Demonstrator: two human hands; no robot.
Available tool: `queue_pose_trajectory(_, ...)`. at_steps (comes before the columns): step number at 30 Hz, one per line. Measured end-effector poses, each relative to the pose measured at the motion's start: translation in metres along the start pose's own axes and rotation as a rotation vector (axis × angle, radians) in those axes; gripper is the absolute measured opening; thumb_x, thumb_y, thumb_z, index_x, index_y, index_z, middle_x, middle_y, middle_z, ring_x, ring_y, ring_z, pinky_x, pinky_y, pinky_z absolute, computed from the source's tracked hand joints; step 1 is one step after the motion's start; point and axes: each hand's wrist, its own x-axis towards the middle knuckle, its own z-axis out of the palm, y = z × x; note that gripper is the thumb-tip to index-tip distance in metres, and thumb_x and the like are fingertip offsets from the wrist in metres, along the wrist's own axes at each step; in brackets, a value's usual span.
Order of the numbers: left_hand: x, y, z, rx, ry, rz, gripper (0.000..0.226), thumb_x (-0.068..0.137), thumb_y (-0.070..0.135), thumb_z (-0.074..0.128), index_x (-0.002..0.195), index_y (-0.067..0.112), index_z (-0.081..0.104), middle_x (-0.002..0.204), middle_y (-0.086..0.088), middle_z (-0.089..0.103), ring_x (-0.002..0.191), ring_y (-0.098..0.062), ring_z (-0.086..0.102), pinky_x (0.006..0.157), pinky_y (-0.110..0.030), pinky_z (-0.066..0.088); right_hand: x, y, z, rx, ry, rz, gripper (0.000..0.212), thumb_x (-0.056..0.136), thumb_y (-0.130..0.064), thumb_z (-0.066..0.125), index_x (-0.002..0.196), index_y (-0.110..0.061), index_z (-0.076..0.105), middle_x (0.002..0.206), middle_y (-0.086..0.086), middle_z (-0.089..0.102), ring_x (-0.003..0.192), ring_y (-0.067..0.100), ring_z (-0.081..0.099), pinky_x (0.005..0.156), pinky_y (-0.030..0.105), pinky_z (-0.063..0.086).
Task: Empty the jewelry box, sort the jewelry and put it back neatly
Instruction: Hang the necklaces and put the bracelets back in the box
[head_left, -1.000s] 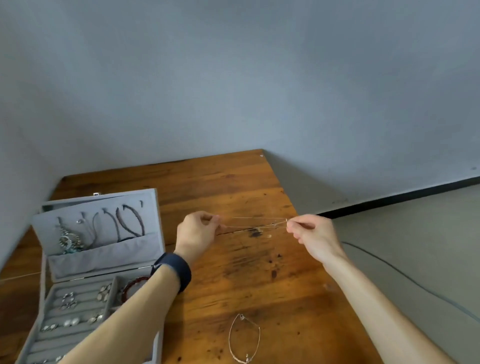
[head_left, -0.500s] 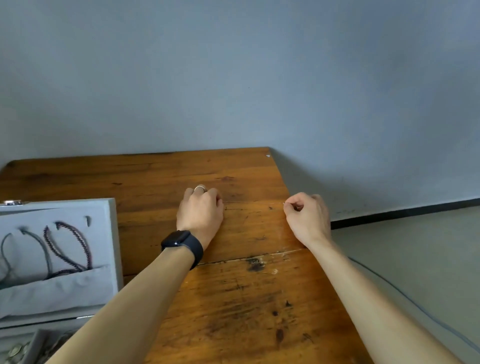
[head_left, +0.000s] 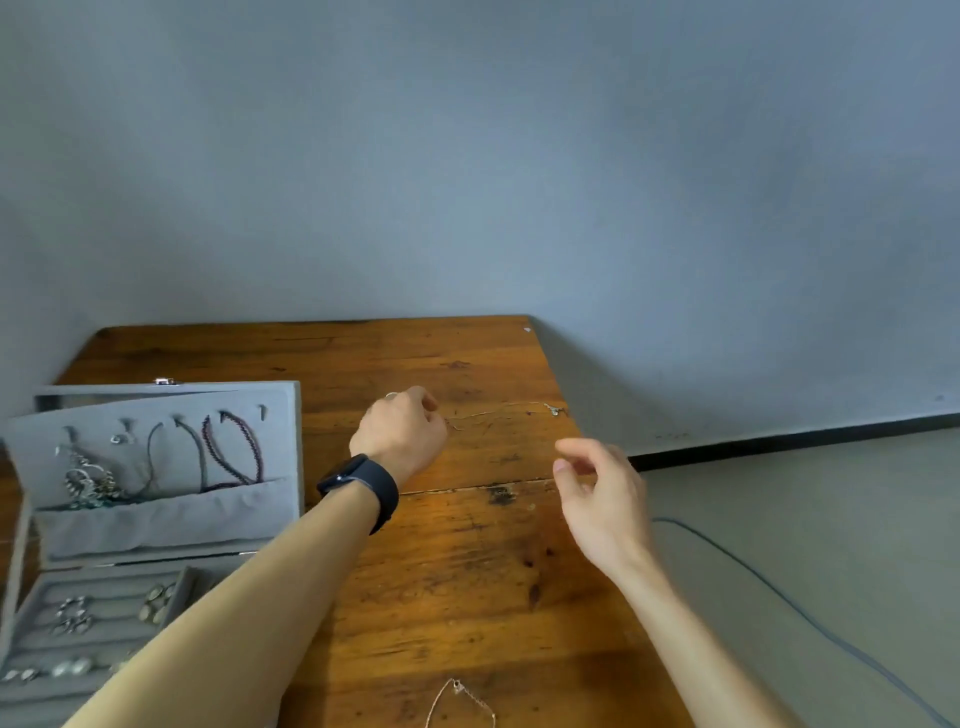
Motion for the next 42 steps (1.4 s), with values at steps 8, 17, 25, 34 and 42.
queue_pose_trajectory(8,-0.149,-0.017,-0.037,-0.075,-0.016,0.185,0.028,0.097,0.033,0.052,0.123,0.027,0.062,0.123,0.001,0.064,0.11,-0.017,0.062,0.085,-0.035,0.057,-0.186,-0.026,-0.012,0.101,-0.087,-0.081,0.019,0.092,-0.02,0.068,0.104,-0.034,0.069,0.107,-0.022,0.064,0.103,-0.002,0.059,0.082,0.014,0.051)
queue_pose_trajectory(17,-0.321,-0.064,0.008,-0.048,0.021,0.245,0.05,0.099,0.038,0.044,0.148,0.034,0.037,0.154,0.012,0.037,0.141,-0.009,0.032,0.11,-0.026,0.04,-0.266,-0.014,0.001,-0.113,-0.105,-0.117,0.031,0.09,-0.021,0.07,0.12,-0.03,0.066,0.115,-0.015,0.059,0.111,0.011,0.054,0.093,0.023,0.043)
queue_pose_trajectory(25,-0.353,-0.079,0.032,0.28,-0.023,0.218,0.069,0.098,0.051,0.0,0.158,0.018,0.009,0.166,0.001,0.006,0.153,-0.015,-0.003,0.122,-0.04,-0.008,-0.257,-0.021,0.01,-0.368,-0.12,-0.241,0.034,0.092,-0.033,0.067,0.125,-0.029,0.068,0.12,-0.007,0.06,0.109,0.016,0.052,0.091,0.031,0.048)
queue_pose_trajectory(34,-0.354,-0.081,0.032,0.267,-0.015,0.227,0.063,0.104,0.047,0.013,0.158,0.016,0.014,0.166,-0.001,0.012,0.154,-0.017,0.003,0.123,-0.042,-0.003,-0.257,-0.021,0.012,-0.444,-0.16,-0.387,0.005,0.096,-0.021,0.063,0.097,-0.017,0.066,0.103,0.0,0.058,0.092,0.019,0.052,0.08,0.031,0.047)
queue_pose_trajectory(42,-0.351,-0.088,0.03,0.114,0.004,0.258,0.058,0.1,0.055,0.025,0.156,0.043,0.014,0.164,0.004,0.02,0.153,-0.015,0.007,0.121,-0.037,-0.003,-0.259,-0.027,-0.007,-0.215,-0.493,-0.147,0.011,0.102,-0.037,0.05,0.098,-0.032,0.058,0.096,-0.018,0.062,0.091,-0.002,0.058,0.073,0.012,0.041)
